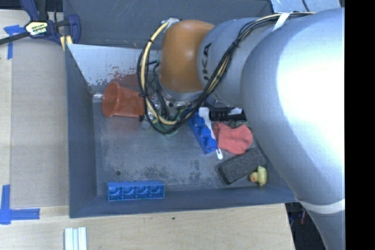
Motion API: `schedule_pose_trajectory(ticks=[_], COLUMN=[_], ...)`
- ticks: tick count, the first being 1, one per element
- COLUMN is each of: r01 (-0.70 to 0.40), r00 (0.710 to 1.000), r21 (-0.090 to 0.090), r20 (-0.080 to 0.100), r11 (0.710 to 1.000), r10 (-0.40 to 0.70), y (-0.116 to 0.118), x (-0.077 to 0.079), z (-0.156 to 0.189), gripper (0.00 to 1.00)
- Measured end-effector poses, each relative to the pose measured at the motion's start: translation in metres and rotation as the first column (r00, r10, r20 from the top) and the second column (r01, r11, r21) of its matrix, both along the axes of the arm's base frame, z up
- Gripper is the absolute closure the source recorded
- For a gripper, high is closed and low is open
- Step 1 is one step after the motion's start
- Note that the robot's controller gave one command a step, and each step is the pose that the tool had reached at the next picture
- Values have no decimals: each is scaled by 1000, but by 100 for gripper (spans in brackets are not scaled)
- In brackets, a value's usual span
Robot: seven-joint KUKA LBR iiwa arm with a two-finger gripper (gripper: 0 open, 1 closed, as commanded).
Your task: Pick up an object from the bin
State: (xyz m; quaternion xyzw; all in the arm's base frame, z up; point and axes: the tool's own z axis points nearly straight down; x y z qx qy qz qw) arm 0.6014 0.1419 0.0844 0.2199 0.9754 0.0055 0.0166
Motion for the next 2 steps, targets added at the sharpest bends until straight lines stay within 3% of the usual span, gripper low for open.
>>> schedule_pose_trajectory(ticks=[1,2], r01=[148,-23], r00=[989,1000], r21=[5,-3], r20=[-3,-7], r11=[989,1000], r10=[-148,23], y=[3,3], x=[-3,-5], z=[-7,40], gripper=[100,100])
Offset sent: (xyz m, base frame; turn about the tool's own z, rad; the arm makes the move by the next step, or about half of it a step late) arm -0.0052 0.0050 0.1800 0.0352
